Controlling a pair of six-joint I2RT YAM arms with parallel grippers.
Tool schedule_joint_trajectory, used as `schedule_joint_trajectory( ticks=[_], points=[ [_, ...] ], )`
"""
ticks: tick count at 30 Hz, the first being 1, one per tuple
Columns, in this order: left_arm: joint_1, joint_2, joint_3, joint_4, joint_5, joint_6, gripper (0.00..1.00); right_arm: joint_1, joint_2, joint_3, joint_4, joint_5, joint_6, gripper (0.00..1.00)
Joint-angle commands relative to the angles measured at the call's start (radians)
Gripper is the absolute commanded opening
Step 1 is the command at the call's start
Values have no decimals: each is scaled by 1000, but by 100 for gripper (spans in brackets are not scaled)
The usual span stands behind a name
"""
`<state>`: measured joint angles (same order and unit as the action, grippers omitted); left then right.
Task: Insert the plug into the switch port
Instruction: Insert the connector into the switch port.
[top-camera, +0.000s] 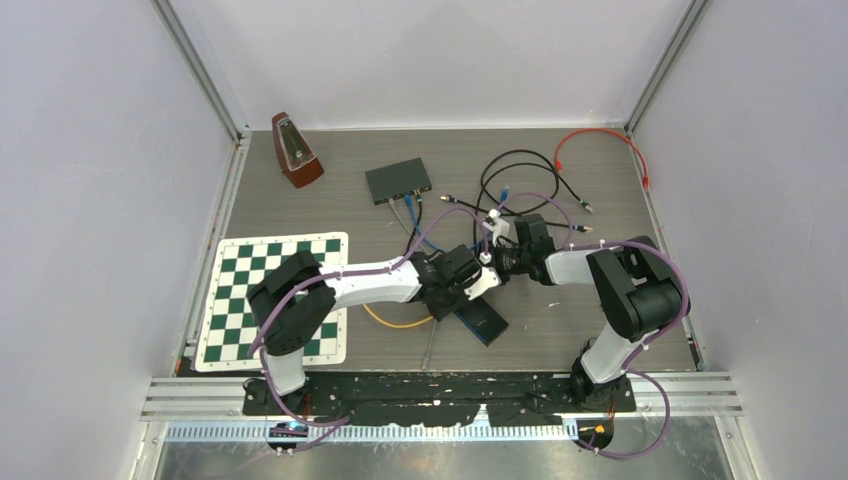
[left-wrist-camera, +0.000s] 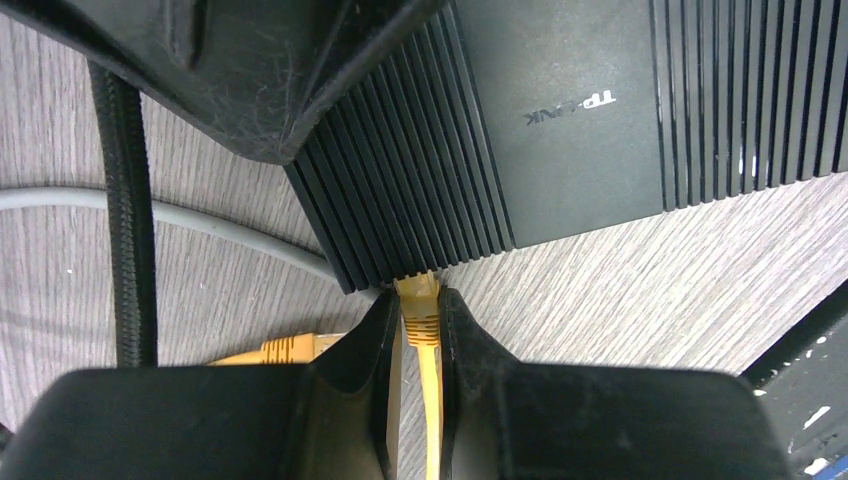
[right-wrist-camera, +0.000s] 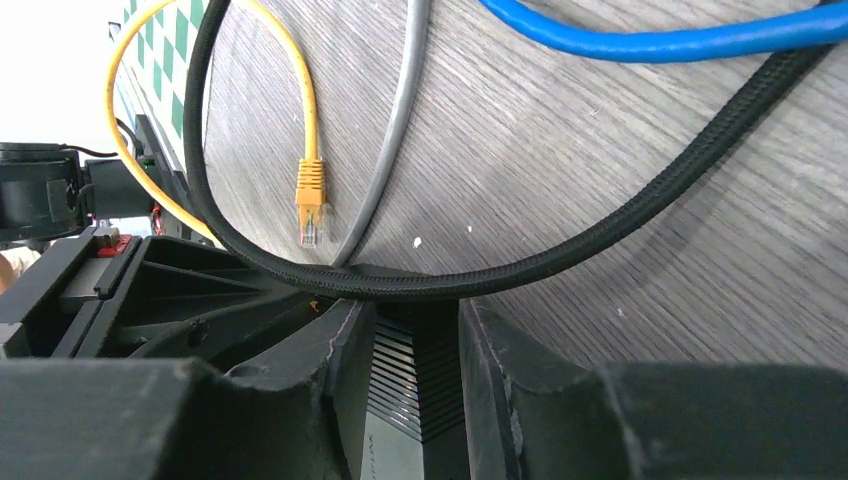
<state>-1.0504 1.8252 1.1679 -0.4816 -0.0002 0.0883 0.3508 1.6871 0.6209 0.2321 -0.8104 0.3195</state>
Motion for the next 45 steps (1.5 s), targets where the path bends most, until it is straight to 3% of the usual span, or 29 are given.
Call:
schedule_joint_trajectory(
  ticks=[1,5,8,19,28,35,45],
  points=[
    [30,20,102,421,41,-12,0,117,53,-52,-128,-78,27,36],
    [67,-10,65,463,91,-129,0,119,48,-80,-105,-57,53,35],
    [67,-20,72,443,74,-130,0,119,39,-100,-95,-35,70,35],
    [-25,-12,119,304,-191,97,0,118,-15,-197,84,29,234,32],
    [-29,31,203,302,-116,197,0,122,-36,-202,59,35,225,31],
    [-30,9,168,262,-54,27,1,97,-87,-179,-11,90,222,34],
    [-22,-86,-13,316,-100,-23,20,-110,-141,50,-316,155,78,37]
  ],
)
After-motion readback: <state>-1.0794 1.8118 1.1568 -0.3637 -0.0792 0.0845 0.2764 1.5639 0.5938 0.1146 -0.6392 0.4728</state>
